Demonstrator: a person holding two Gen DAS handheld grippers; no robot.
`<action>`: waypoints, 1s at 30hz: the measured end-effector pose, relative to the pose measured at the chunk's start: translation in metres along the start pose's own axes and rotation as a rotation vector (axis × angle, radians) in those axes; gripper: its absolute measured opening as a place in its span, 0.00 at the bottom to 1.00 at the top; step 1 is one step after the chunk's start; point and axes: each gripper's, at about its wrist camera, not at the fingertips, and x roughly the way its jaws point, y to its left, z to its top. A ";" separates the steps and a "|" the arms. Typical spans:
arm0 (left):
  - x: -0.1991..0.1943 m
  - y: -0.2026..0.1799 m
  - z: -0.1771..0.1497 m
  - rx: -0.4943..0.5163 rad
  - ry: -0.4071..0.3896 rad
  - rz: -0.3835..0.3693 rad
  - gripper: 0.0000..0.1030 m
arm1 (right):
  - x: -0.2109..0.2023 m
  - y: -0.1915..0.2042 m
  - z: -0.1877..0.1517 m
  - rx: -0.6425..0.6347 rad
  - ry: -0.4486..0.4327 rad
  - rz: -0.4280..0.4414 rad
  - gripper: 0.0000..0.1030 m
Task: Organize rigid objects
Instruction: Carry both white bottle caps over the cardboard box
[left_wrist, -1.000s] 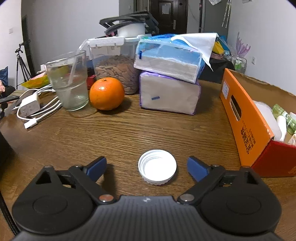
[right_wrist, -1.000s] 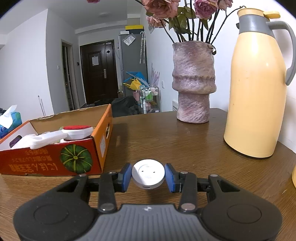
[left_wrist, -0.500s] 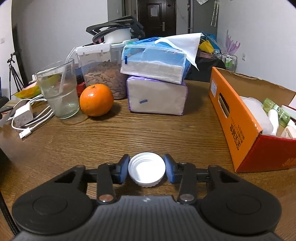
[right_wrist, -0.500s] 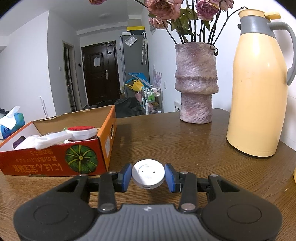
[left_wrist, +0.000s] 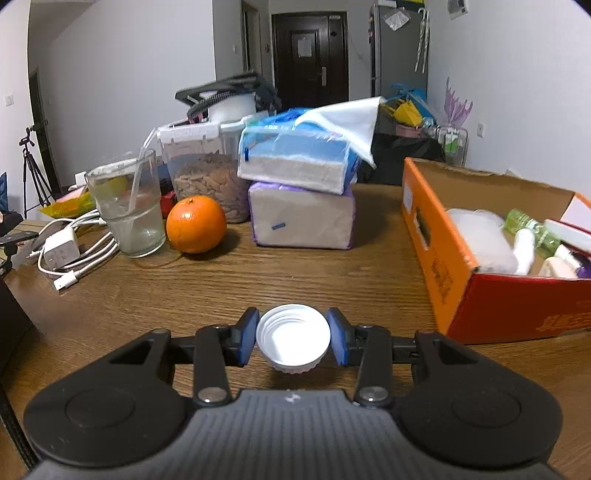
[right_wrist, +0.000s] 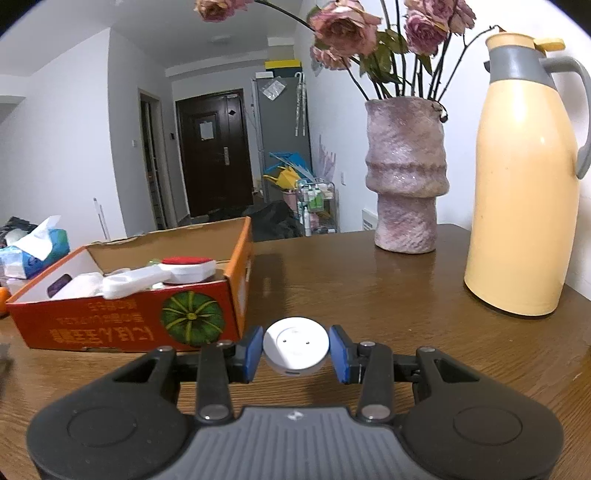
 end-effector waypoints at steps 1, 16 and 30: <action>-0.004 -0.001 0.001 -0.001 -0.009 -0.006 0.40 | -0.002 0.002 0.000 -0.002 -0.003 0.005 0.37; -0.067 -0.043 -0.010 0.051 -0.108 -0.143 0.40 | -0.031 0.031 0.000 -0.027 -0.053 0.106 0.37; -0.101 -0.089 -0.007 0.057 -0.150 -0.259 0.40 | -0.047 0.077 0.003 -0.052 -0.084 0.235 0.37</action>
